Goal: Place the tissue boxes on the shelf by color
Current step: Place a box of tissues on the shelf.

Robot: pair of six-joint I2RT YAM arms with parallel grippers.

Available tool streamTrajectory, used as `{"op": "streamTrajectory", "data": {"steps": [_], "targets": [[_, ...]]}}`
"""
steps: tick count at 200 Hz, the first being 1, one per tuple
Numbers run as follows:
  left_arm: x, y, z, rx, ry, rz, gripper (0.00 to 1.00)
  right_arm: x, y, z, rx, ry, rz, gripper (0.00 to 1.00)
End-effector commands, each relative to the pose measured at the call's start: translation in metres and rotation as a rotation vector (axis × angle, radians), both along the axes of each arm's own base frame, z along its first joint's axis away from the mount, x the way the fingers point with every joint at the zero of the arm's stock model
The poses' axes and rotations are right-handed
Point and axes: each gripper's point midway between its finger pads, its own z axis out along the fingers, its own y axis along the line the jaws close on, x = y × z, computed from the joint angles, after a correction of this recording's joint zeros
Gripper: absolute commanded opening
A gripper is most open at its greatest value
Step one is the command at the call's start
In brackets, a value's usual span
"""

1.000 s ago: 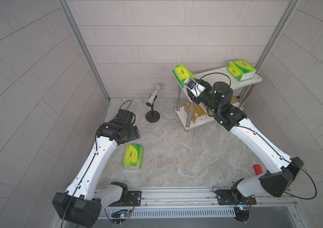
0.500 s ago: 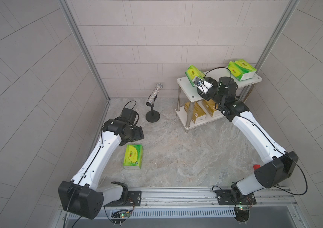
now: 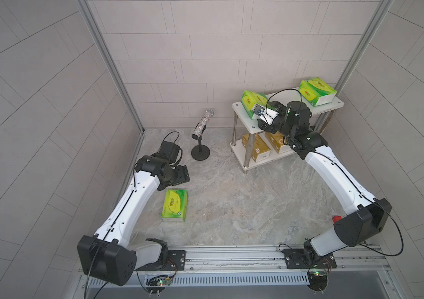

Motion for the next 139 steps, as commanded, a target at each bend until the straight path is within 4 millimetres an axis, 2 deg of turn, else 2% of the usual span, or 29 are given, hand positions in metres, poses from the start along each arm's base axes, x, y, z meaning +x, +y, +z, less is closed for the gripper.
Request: {"op": "streamTrajectory", "data": {"steps": [1, 63, 139], "targets": [[0.002, -0.003, 0.003, -0.009, -0.014, -0.003, 0.88, -0.008, -0.001, 0.011, 0.009, -0.004, 0.01, 0.79], [0.001, -0.003, 0.001, -0.019, -0.013, 0.006, 0.88, -0.019, -0.006, 0.015, 0.014, 0.003, 0.004, 0.85], [0.001, -0.005, 0.002, -0.027, -0.016, 0.004, 0.88, -0.029, -0.012, 0.006, -0.011, 0.037, -0.008, 0.89]]}}
